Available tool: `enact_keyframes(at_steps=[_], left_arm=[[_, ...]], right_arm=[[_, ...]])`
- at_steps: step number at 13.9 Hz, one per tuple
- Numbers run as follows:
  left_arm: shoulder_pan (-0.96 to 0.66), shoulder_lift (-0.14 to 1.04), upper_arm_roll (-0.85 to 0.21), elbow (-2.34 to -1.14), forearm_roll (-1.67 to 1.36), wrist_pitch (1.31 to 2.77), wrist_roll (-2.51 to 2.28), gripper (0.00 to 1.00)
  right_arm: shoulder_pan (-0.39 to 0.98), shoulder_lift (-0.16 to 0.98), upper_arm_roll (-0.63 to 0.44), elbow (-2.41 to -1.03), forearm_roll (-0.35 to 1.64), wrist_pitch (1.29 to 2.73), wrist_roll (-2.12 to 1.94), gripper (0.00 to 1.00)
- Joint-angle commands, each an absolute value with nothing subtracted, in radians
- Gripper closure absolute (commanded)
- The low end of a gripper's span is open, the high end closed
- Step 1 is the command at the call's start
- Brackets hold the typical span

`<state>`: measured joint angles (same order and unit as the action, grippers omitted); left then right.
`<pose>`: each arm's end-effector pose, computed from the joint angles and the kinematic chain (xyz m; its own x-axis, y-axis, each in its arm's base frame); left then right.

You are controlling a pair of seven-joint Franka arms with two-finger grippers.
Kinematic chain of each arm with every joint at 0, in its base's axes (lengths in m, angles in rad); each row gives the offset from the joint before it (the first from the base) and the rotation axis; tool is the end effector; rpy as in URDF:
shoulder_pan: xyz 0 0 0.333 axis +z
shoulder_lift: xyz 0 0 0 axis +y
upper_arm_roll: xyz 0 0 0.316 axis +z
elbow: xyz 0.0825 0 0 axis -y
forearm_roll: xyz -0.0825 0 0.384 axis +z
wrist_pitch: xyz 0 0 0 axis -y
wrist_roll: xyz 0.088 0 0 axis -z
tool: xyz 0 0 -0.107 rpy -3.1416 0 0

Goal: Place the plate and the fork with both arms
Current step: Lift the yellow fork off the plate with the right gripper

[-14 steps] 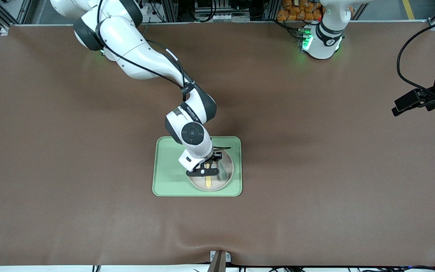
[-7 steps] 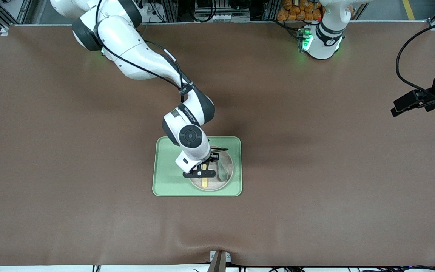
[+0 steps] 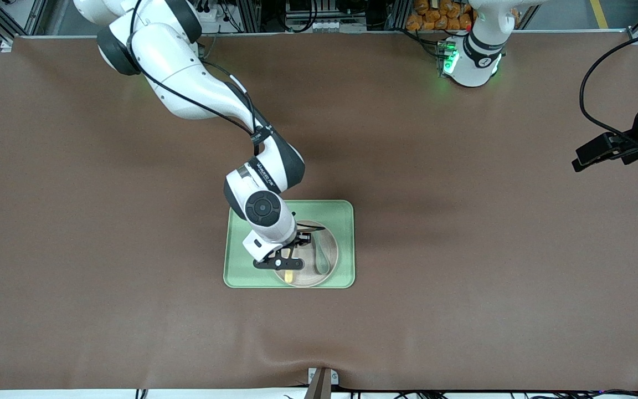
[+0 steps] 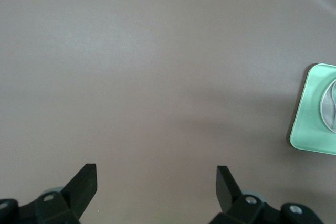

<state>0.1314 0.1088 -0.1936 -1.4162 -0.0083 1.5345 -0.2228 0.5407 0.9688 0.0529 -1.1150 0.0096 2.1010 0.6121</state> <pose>0.5838 -0.0303 0.6331 0.9870 0.1609 0.0048 0.1606 -0.9865 0.0310 0.6469 0.4215 0.2225 0.9988 -0.0462 -0.0154 -0.0469 -0.9975 -0.0526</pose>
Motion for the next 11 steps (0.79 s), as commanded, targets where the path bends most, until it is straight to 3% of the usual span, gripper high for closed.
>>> enact_keyframes(at_steps=[1, 3, 11], left_arm=[[0.133, 0.104, -0.198, -1.420, -0.009, 1.542, -0.209, 0.00], [0.135, 0.104, -0.198, -1.419, -0.009, 1.543, -0.209, 0.00], [0.137, 0.104, -0.198, -1.419, -0.009, 1.543, -0.209, 0.00]], right_arm=[[0.503, 0.940, 0.064, -1.129, 0.018, 2.074, 0.550, 0.98], [0.476, 0.928, 0.064, -1.140, 0.017, 2.017, 0.497, 0.97], [0.368, 0.868, 0.098, -1.270, 0.017, 2.028, 0.379, 0.96]])
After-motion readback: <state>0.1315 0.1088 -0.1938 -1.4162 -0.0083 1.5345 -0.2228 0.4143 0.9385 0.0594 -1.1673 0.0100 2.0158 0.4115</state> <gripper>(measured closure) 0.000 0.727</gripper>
